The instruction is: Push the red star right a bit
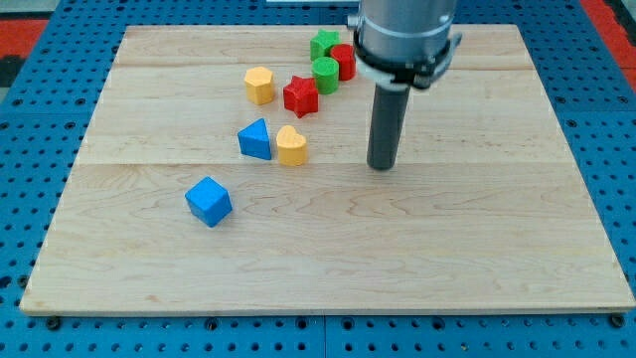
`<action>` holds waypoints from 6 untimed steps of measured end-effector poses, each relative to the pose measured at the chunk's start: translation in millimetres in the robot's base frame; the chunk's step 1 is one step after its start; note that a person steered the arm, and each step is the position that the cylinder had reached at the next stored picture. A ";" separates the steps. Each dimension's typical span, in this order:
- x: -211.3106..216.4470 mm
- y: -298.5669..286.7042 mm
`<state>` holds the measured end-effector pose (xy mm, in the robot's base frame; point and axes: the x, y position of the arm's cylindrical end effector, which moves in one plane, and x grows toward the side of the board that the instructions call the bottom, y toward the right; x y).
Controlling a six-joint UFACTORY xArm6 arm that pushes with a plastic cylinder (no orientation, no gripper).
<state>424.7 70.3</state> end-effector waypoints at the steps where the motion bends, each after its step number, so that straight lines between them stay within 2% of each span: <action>1: -46.4 -49.5; 2: -47.7 -115.1; 3: -72.6 -202.9; 4: -118.1 -244.8; 5: -160.1 -146.2; 6: -103.4 -118.5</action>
